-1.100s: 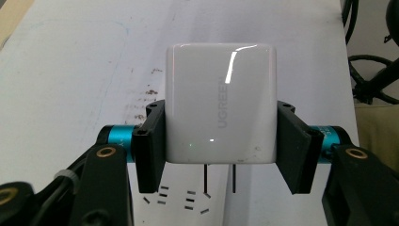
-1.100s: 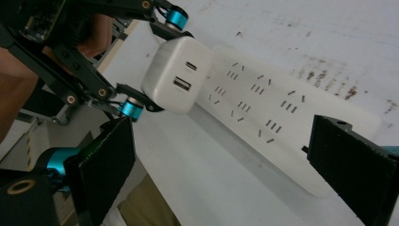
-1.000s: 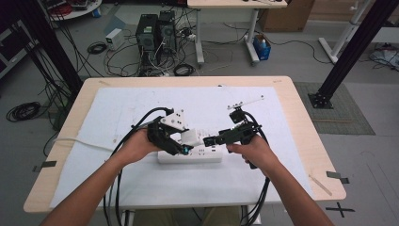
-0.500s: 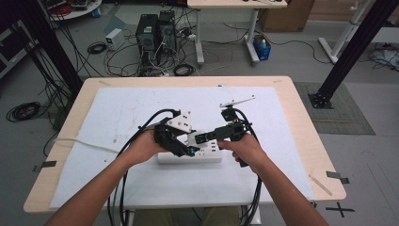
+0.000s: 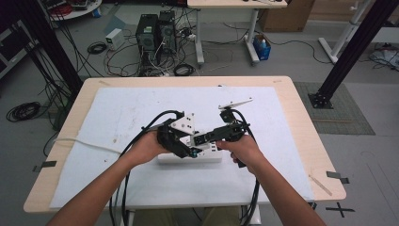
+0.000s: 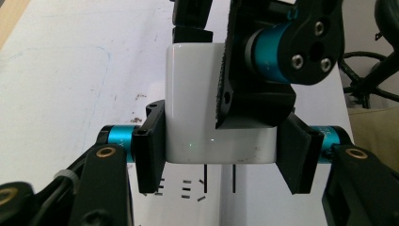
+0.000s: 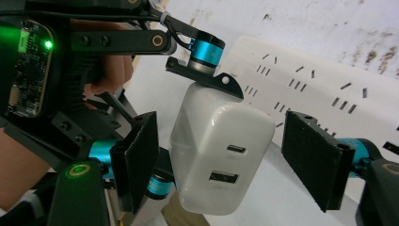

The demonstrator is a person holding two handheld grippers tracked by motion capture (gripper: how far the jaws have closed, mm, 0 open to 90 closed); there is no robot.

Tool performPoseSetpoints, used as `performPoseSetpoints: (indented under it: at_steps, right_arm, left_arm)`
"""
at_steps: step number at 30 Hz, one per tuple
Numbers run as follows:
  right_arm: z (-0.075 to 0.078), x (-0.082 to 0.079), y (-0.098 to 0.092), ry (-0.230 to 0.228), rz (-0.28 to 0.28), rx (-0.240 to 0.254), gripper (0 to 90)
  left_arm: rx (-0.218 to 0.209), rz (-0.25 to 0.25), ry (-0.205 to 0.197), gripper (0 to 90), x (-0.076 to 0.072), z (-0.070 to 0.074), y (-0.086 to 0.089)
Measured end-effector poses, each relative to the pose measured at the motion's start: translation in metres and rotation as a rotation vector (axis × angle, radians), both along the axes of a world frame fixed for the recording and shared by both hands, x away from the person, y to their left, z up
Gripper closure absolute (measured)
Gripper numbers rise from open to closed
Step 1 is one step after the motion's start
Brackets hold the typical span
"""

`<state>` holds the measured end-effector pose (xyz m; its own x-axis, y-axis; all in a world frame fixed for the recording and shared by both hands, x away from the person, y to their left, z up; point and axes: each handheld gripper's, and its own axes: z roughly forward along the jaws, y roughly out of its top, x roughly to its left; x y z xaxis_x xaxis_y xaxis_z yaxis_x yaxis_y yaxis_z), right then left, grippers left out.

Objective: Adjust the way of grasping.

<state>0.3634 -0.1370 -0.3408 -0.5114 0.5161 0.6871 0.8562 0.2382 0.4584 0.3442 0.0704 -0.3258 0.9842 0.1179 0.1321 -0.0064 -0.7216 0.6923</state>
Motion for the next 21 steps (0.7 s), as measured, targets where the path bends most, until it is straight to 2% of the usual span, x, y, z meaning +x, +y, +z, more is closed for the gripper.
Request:
performPoseSetpoints:
  at_steps: [1, 6, 9, 11, 16, 21]
  right_arm:
    - [0.0, 0.0, -0.001, 0.006, -0.003, 0.004, 34.2]
    - [-0.001, 0.0, -0.004, 0.031, -0.015, 0.039, 40.5]
    - [-0.004, -0.001, -0.005, 0.066, -0.021, 0.084, 46.0]
    - [-0.007, -0.001, -0.007, 0.085, -0.02, 0.107, 52.9]
    - [-0.013, 0.0, -0.011, 0.154, -0.046, 0.172, 59.1]
    - [-0.014, 0.0, -0.012, 0.154, -0.047, 0.167, 61.8]
  left_arm:
    - [0.004, 0.0, 0.0, 42.6, 0.0, 0.0, 0.0]
    - [-0.006, -0.002, -0.004, 42.7, -0.001, 0.001, 0.001]
    - [-0.011, -0.002, -0.009, 42.6, -0.002, 0.001, 0.0]
    - [-0.004, -0.004, -0.022, 42.6, -0.003, 0.001, 0.0]
    - [0.004, -0.009, -0.041, 42.6, -0.005, 0.0, -0.001]
    - [0.024, -0.004, -0.066, 42.1, -0.008, -0.002, -0.004]
